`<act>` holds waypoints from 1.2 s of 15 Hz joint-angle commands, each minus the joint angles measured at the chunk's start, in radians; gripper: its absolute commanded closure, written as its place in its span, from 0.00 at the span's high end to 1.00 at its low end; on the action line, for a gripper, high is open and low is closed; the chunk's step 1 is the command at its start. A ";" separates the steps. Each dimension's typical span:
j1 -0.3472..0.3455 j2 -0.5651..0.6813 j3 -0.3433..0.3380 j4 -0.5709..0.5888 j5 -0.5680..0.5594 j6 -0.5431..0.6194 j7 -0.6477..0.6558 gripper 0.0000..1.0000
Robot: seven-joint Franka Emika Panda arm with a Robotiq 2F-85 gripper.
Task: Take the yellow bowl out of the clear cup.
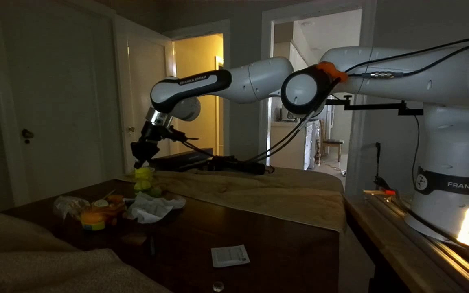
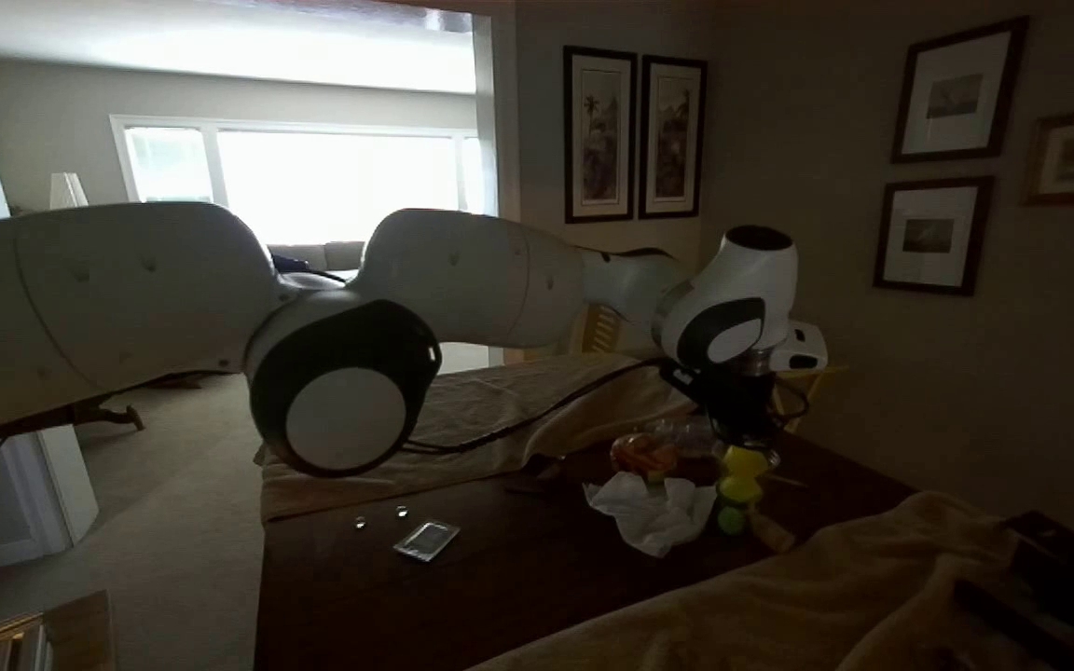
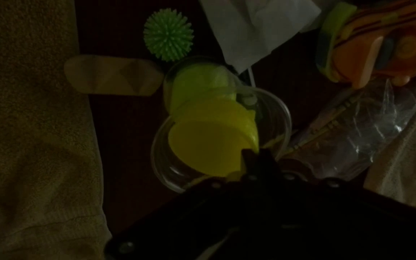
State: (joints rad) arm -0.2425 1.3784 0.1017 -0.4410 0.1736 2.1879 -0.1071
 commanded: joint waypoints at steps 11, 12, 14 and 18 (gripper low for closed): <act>0.039 -0.082 0.078 0.003 0.026 0.060 -0.134 0.01; 0.046 -0.082 0.096 0.003 0.030 0.054 -0.164 0.01; 0.064 -0.078 0.132 0.002 0.037 0.034 -0.232 0.01; 0.087 -0.072 0.160 -0.016 0.029 -0.069 -0.345 0.01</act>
State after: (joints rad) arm -0.1590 1.3057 0.2434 -0.4434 0.1822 2.1860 -0.3602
